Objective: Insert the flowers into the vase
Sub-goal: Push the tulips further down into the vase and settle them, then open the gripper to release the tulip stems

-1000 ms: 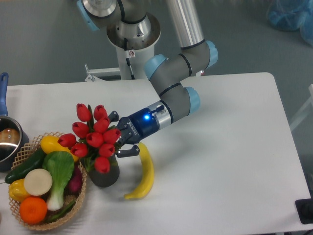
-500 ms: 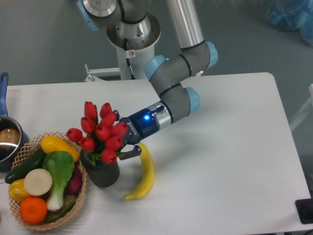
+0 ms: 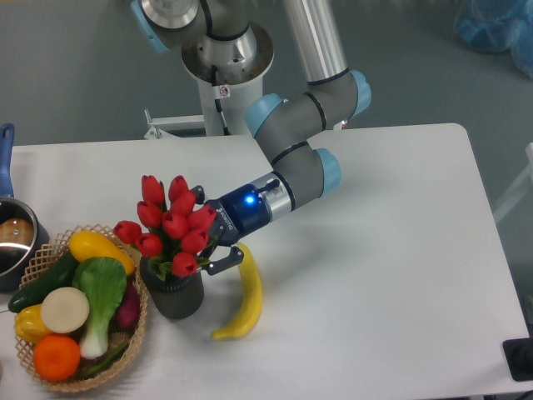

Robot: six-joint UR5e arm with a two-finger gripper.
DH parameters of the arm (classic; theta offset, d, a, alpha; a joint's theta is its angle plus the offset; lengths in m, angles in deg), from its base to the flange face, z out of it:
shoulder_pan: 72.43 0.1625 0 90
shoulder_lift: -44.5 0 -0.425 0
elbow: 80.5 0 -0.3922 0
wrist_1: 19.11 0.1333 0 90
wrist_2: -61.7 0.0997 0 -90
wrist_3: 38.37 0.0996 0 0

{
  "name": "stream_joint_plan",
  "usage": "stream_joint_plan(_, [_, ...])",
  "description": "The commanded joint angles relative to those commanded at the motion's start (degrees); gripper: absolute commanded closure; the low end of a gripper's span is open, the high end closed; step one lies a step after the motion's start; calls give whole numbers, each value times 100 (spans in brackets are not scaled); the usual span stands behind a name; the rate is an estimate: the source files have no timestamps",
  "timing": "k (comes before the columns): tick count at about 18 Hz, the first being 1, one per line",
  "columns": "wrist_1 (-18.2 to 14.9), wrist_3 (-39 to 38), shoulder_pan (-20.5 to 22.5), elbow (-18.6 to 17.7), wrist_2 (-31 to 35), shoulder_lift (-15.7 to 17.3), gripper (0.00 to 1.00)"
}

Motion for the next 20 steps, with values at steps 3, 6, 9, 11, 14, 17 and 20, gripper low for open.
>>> stream_joint_plan(3, [-9,158,9,-26,0,0,0])
stream_joint_plan(6, [-9,176,17,-18,0,9,0])
stream_joint_plan(9, [-9,176,35,35,332,52,0])
stream_joint_plan(11, [-9,132,53,35,641,88,0])
stream_joint_plan(14, [-18,105,88,-9,677,97,0])
stream_joint_plan(17, [-18,97,79,-114,773,228,0])
stream_joint_plan(20, [-9,149,105,-246,922,272,0])
